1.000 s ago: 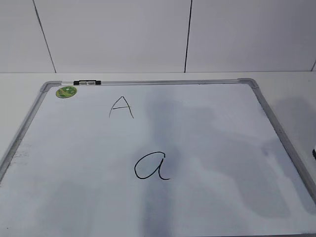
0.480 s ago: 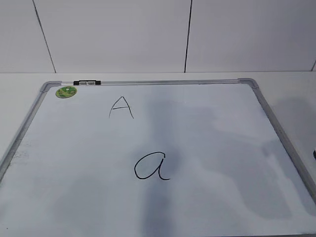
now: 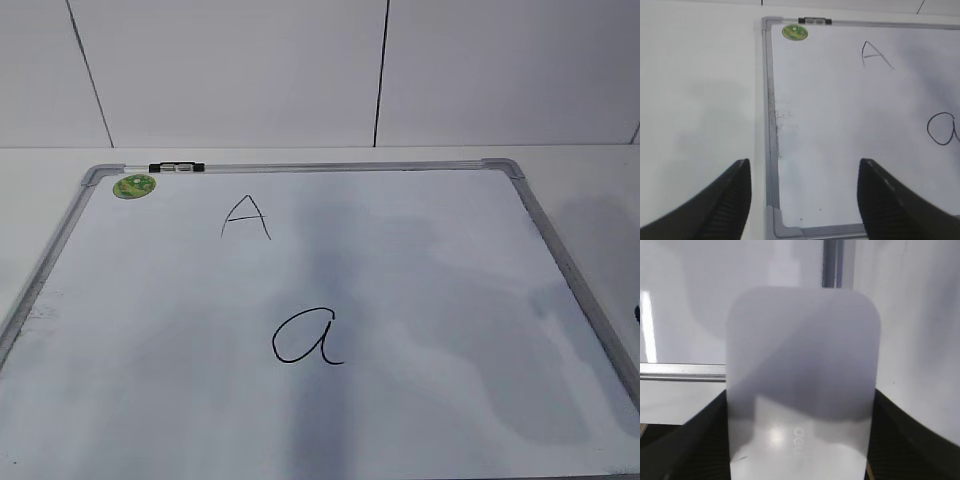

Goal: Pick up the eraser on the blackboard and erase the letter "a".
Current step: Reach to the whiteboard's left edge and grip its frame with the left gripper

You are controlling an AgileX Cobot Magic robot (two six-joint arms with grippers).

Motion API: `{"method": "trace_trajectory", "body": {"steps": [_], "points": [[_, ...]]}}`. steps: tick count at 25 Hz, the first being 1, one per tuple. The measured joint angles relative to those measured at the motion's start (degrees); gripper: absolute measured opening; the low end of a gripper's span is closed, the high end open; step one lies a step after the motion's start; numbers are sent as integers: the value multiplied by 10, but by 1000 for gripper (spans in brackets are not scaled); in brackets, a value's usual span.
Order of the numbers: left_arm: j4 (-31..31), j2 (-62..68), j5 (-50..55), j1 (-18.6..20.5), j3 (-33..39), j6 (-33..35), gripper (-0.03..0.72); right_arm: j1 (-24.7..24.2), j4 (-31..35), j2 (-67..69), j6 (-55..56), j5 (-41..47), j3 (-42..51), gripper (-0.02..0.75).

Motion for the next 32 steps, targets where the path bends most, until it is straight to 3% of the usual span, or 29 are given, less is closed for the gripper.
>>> {"method": "trace_trajectory", "body": {"steps": [15,32], "points": [[0,344,-38,0,-96,5,497,0,1,0,0,1,0,539],[5,615,-61,0,-178,69,483,0,1,0,0,1,0,539]]}}
